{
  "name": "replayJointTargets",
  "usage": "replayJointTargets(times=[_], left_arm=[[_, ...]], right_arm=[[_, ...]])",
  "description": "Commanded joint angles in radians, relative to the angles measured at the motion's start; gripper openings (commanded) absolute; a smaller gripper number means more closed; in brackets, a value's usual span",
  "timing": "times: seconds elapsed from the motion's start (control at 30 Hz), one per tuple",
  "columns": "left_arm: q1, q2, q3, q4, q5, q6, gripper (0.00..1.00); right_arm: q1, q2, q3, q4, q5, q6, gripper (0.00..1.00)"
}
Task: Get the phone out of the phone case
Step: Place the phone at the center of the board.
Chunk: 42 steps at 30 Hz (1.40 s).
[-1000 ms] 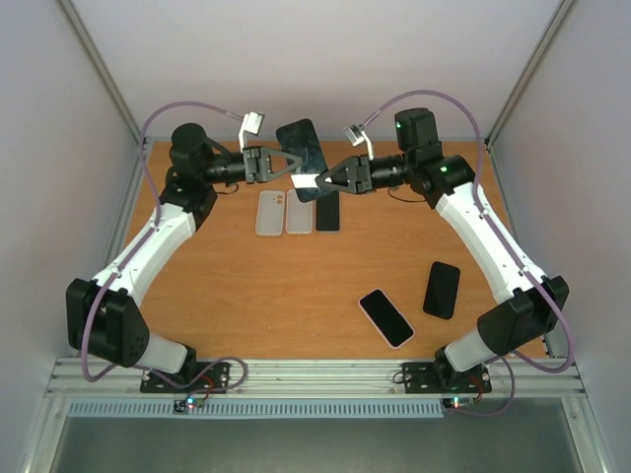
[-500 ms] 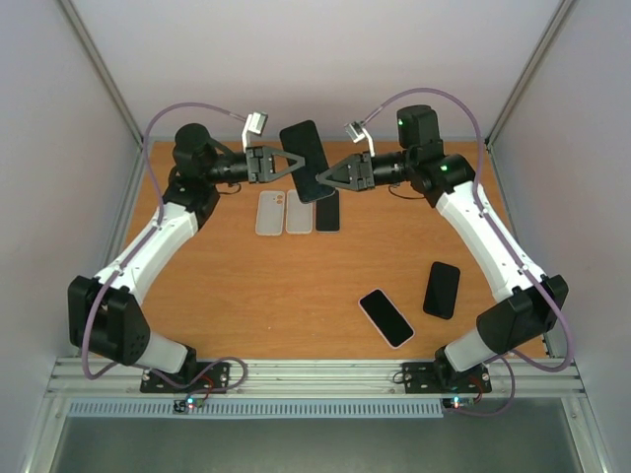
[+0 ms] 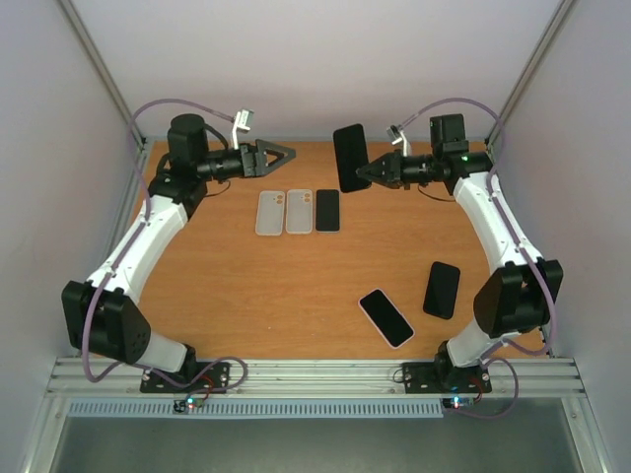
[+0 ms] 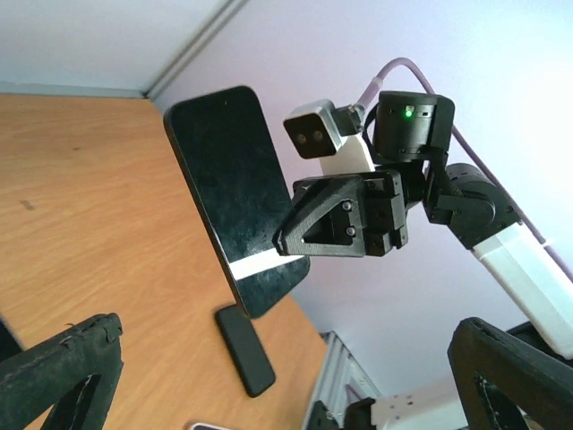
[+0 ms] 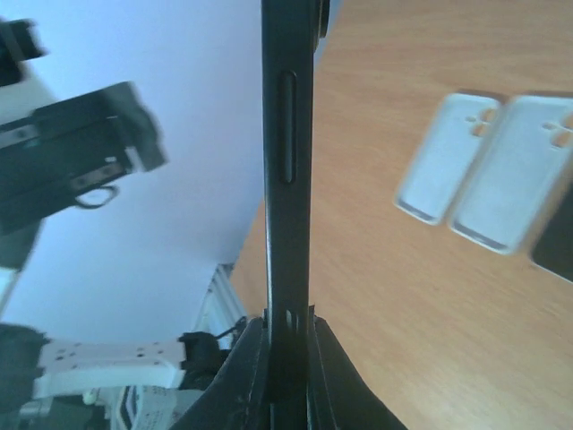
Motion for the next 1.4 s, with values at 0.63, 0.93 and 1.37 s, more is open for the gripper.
replayJointTargets(times=[0.63, 0.93, 1.37], left_arm=[[0.089, 0.002, 0.067, -0.376, -0.152, 0.342, 0.99], [0.088, 0.011, 0.061, -0.367, -0.154, 0.33, 0.99], [0.089, 0.035, 0.054, -0.358, -0.178, 0.315, 0.99]], right_arm=[[-0.108, 0.437, 0.005, -0.046, 0.144, -0.196, 0.01], [-0.109, 0.528, -0.013, 0.031, 0.144, -0.147, 0.02], [-0.109, 0.606, -0.014, 0.088, 0.158, -0.111, 0.05]])
